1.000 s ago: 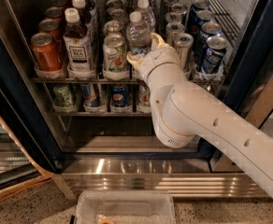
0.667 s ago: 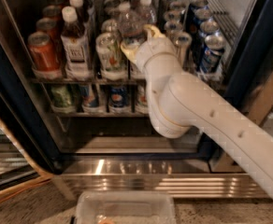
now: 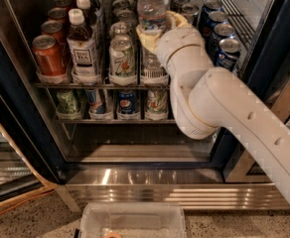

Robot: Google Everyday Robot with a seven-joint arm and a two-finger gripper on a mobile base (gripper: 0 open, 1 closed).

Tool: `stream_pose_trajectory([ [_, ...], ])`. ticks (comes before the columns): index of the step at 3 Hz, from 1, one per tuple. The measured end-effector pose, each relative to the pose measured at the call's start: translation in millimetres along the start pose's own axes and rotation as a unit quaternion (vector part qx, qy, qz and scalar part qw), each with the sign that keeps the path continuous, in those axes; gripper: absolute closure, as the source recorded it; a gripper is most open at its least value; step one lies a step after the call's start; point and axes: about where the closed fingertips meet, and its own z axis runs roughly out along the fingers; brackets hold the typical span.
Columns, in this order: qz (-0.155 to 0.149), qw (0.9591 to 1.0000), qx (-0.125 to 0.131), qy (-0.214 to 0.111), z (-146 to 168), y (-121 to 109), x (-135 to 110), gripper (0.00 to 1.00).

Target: Pick water bottle from top shelf of fridge

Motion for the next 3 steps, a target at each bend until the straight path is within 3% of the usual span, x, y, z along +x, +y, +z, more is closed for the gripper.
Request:
stream_pose_trajectory([
  [1,0.077,0.9968,0.003,-0.021,-25,-30,-22,1.0],
  [2,0.08,0.9961,-0.022,-0.031,-66,-43,-34,1.0],
  [3,0.109,0.993,-0.033,-0.034,-79,-53,-35,1.0],
])
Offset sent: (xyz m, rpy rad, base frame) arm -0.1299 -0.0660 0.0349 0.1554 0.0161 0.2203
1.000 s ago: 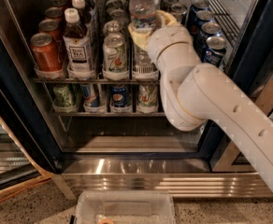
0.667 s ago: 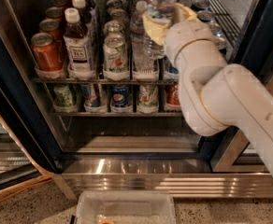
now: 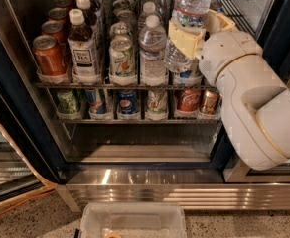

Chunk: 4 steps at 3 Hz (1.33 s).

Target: Pick water bottle from top shelf of fridge

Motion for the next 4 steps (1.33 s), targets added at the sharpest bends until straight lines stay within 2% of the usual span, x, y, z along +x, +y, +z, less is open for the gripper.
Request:
stream_pose_trajectory([
  [1,0.0,1.0,0.0,0.0,0,0,0,1.0],
  [2,0.01,0.9995,-0.03,0.006,-3,16,3,1.0],
  [3,0.033,0.9942,-0.102,0.01,-35,71,6,1.0],
  [4,0.059,0.9851,-0.16,0.023,-77,126,13,1.0],
])
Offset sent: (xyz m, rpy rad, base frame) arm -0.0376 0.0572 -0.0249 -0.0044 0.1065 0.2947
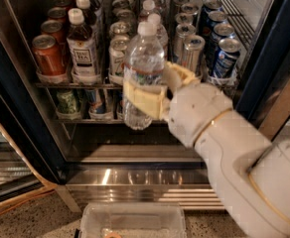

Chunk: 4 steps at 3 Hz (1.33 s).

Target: Pick water bottle from top shelf of fridge

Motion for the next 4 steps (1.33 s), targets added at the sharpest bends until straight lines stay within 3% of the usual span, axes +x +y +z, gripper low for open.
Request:
stream_pose_trajectory([
  [1,0.002,0.9998,-0.016,-0.008,-6,12,-3,1.0],
  [2,0.056,0.9964,-0.063,0.008,22,38,8,1.0],
  [3,0.058,0.9884,-0.141,0.007,58,77,-17,1.0],
  [4,-0.026,0.9813,-0.191,0.001,69,92,-75,1.0],
])
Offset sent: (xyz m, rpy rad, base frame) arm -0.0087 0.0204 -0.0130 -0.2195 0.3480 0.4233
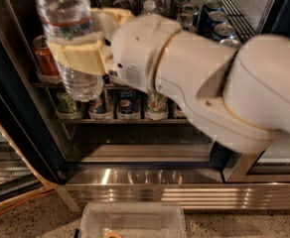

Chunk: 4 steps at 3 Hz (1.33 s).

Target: Pick water bottle from top shelf of fridge

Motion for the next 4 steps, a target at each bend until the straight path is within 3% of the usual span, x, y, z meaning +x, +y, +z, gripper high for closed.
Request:
stream_pose_trajectory([
  [1,-0.036,0.9988,-0.014,0.03,-7,6,-11,1.0],
  [2,-0.035,0.9988,-0.014,0.03,-7,6,-10,1.0],
  [3,-0.031,0.9976,-0.046,0.041,-14,13,-11,1.0],
  [4,-0.019,0.9939,-0.085,0.068,-45,24,-16,1.0],
])
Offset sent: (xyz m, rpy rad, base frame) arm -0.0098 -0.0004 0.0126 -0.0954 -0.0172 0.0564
